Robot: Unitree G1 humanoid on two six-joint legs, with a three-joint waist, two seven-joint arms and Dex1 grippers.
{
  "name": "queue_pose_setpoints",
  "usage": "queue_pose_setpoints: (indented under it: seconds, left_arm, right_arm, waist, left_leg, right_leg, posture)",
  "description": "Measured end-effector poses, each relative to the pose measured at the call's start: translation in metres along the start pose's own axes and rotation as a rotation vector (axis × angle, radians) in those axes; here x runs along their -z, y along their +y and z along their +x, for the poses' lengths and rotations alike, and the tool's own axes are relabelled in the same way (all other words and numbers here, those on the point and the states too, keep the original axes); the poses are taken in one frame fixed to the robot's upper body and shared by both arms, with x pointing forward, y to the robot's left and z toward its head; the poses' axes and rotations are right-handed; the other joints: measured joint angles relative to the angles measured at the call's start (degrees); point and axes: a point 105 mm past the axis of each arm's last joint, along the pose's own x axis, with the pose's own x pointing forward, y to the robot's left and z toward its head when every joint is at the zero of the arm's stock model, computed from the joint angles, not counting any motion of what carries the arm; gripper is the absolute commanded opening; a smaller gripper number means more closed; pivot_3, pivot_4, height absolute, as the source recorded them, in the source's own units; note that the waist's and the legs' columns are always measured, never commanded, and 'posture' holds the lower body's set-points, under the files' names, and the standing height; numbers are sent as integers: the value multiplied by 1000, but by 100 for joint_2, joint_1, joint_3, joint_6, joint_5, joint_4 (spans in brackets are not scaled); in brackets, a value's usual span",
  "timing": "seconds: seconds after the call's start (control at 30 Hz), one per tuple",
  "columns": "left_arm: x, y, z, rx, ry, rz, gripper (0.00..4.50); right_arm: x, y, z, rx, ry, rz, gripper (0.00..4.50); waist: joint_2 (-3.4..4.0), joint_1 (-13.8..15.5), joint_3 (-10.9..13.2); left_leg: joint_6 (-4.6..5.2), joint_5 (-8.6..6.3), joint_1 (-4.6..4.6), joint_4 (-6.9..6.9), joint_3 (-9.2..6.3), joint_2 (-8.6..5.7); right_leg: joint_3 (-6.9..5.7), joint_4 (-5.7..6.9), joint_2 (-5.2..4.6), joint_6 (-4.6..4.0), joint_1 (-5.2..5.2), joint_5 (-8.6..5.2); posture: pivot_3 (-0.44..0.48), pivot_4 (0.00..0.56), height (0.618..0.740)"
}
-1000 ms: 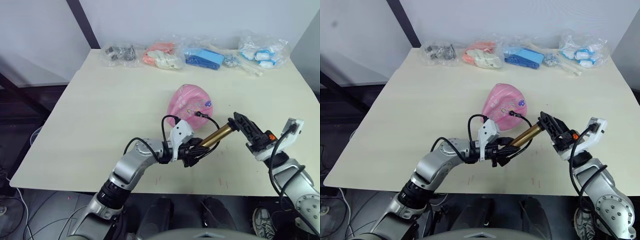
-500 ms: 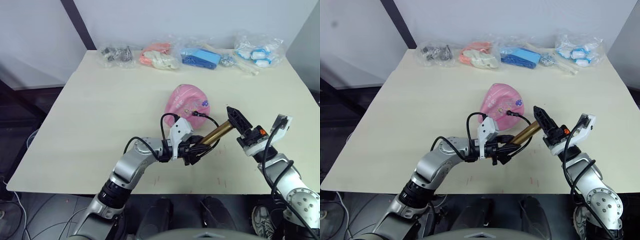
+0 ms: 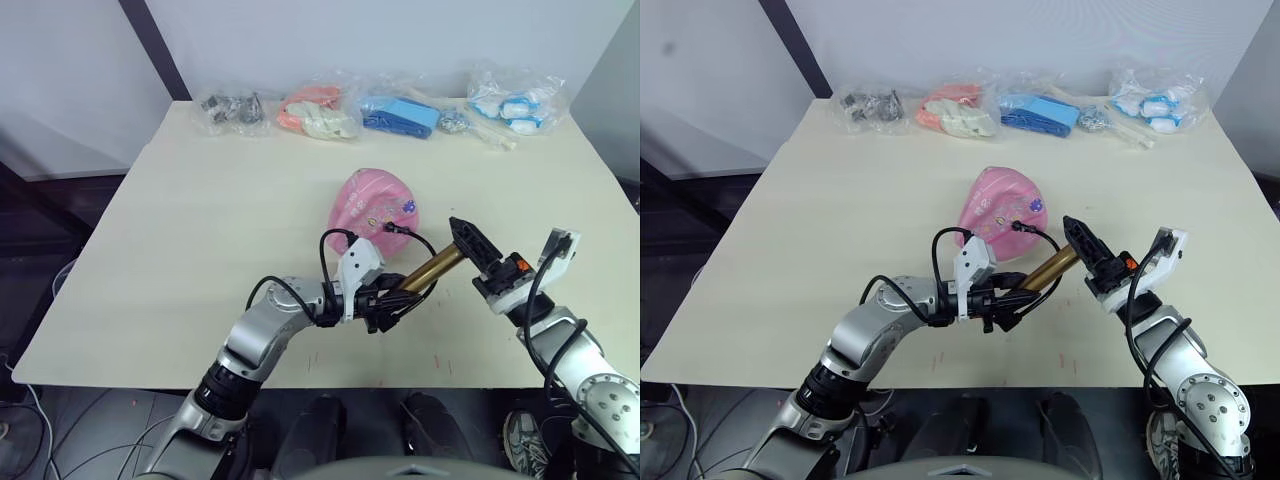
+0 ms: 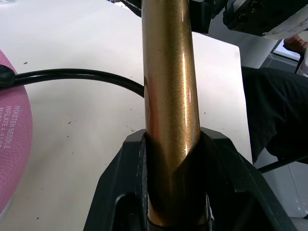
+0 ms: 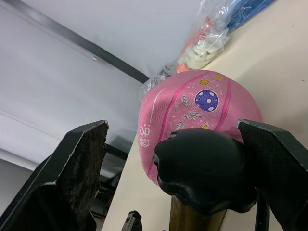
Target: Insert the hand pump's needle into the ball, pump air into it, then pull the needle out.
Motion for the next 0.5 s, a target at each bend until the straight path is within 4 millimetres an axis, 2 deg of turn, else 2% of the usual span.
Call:
queue_pose_setpoints:
  seconds: [0.5]
  left_arm:
    - [3,-2,-1,9,4,-8,1057]
  right_arm:
    - [3,1,2,-12,18,3,4500]
  waist:
    - [0,0,0]
  left_leg:
    - [0,0,0,0,0,0]
  right_leg:
    - [0,-1,0,0,0,0]
  posture:
    - [0,150,736]
